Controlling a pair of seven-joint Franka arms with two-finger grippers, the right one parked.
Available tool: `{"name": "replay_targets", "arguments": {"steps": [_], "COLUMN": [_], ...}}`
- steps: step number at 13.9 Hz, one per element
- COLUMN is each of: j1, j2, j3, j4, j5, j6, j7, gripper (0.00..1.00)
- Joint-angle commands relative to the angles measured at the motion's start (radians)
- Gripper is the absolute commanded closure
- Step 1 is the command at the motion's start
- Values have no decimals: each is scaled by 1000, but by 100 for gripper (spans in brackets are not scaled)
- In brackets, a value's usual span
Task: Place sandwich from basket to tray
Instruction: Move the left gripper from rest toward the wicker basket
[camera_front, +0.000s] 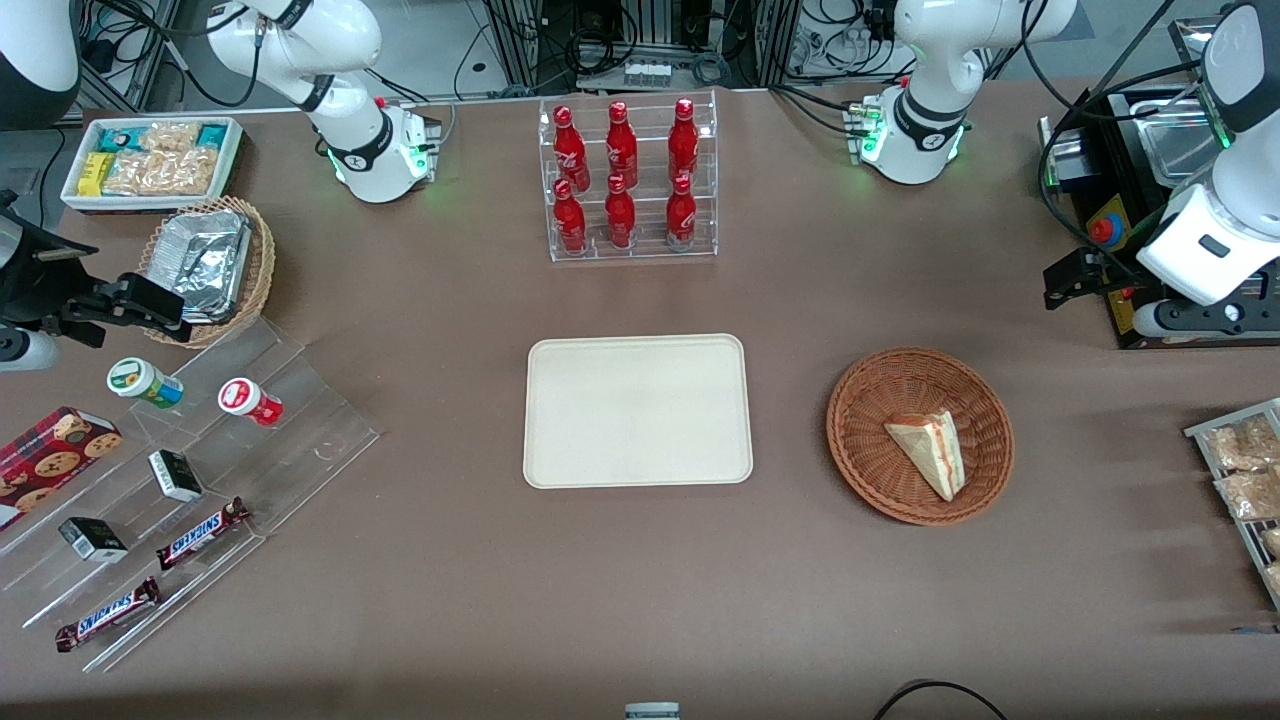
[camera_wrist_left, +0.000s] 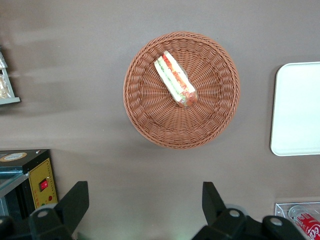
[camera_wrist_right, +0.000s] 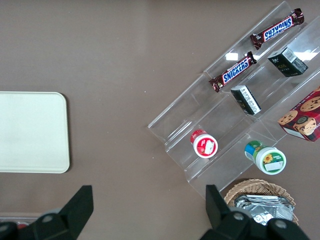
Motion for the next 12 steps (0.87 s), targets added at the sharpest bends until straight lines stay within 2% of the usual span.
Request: {"name": "replay_targets", "arguments": {"steps": [1, 5, 12], "j1": [18, 8, -70], "j2": [-1, 57, 248], "j3": [-15, -13, -12], "j4": [15, 13, -47], "j5": [-15, -2, 8], "j6": [-16, 26, 299], "j7": [40, -4, -506], "gripper": [0, 0, 0]}}
